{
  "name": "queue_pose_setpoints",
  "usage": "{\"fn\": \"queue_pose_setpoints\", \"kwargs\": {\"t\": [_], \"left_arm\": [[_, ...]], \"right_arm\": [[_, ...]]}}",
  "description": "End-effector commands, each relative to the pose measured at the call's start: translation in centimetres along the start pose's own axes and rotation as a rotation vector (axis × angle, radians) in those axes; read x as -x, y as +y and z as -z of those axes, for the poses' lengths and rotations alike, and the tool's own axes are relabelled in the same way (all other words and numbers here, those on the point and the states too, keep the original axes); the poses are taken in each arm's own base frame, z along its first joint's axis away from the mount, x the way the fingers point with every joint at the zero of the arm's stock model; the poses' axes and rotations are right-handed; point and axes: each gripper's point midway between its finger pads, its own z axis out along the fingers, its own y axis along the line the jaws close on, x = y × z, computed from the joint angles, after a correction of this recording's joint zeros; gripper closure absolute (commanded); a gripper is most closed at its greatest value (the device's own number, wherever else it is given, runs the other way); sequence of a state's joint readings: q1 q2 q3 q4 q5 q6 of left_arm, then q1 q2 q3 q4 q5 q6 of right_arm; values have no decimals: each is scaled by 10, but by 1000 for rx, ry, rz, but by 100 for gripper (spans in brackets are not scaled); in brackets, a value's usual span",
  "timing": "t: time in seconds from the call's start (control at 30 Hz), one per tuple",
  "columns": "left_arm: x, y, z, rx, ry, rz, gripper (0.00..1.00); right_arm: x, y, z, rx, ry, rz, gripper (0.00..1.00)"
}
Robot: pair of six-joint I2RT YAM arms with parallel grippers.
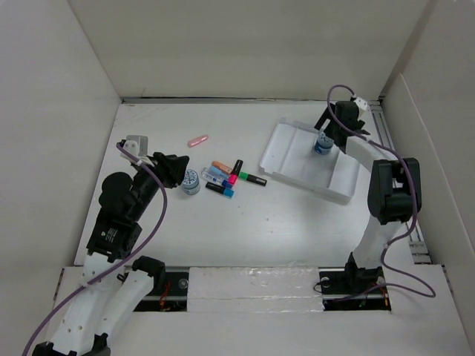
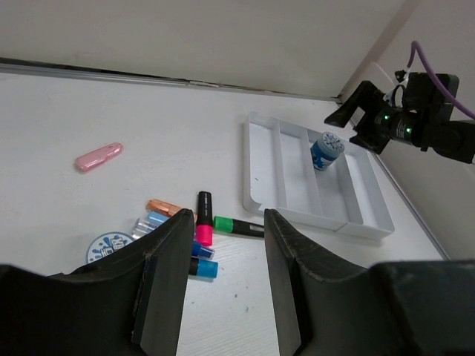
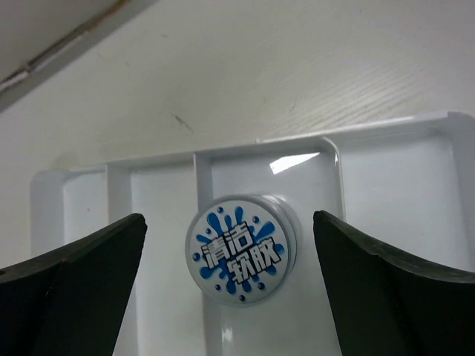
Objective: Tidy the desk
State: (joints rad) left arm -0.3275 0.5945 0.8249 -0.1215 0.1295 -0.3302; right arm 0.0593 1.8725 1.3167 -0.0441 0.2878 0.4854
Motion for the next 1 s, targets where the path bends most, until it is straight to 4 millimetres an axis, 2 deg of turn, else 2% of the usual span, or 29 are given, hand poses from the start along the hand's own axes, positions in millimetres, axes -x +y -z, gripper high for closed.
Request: {"fn": "queue_pose_setpoints", "kwargs": {"t": [0.0, 0.03, 0.1, 0.13, 0.17, 0.2, 0.23, 0.27, 0.3, 0.33, 0.4, 0.43, 0.47, 0.5, 0.57, 0.6, 0.63, 0.67, 0.7, 0.73, 0.8, 0.97], "left_arm": [[4, -2, -3, -9, -18, -13, 62], [6, -4, -3, -17, -26, -14, 62], [8, -3, -2, -13, -32, -14, 62], [6, -1, -4, -4, -26, -15, 62], [5, -1, -4, -3, -24, -13, 62], [6, -1, -4, -3, -23, -12, 62], [6, -1, -4, -3, -23, -12, 62], [7, -1, -4, -2, -29, -13, 62], [9, 3, -4, 16, -36, -12, 63], [10, 4, -3, 25, -40, -2, 63], [13, 16, -1, 91, -59, 7, 65], [17, 19, 4, 110, -81, 19, 65], [21, 23, 7, 140, -104, 25, 65], [27, 30, 10, 180, -134, 32, 62], [33, 35, 17, 221, -168, 64, 59], [36, 43, 20, 267, -189, 73, 58], [39, 46, 25, 288, -202, 83, 57], [40, 48, 27, 305, -212, 97, 56], [42, 52, 30, 327, -229, 103, 53], [44, 52, 31, 331, -236, 107, 52], [41, 53, 30, 330, -230, 103, 49], [42, 49, 26, 308, -219, 100, 46]], "right_arm": [[55, 22, 18, 58, -119, -30, 0], [52, 18, 20, 46, -117, -27, 0], [58, 29, 41, 68, -155, -11, 0], [61, 48, 52, 123, -192, -8, 1], [57, 58, 68, 171, -202, 1, 5], [41, 113, 101, 383, -201, 23, 35], [40, 113, 101, 385, -201, 23, 35], [23, 127, 114, 452, -177, 48, 52], [8, 151, 129, 561, -152, 72, 77], [-19, 180, 150, 654, -112, 109, 86], [-65, 213, 172, 798, -23, 170, 90], [-84, 227, 183, 844, 10, 200, 87], [-115, 249, 208, 917, 50, 256, 83], [-133, 261, 216, 945, 79, 288, 68], [-162, 282, 239, 1012, 99, 362, 48], [-179, 301, 266, 1070, 103, 398, 29], [-200, 308, 267, 1077, 123, 434, 21], [-211, 315, 274, 1098, 121, 472, 15], [-230, 320, 286, 1112, 149, 513, 8], [-238, 331, 288, 1123, 154, 532, 6], [-259, 338, 298, 1150, 173, 573, 1], [-295, 354, 301, 1126, 207, 672, 0]]}}
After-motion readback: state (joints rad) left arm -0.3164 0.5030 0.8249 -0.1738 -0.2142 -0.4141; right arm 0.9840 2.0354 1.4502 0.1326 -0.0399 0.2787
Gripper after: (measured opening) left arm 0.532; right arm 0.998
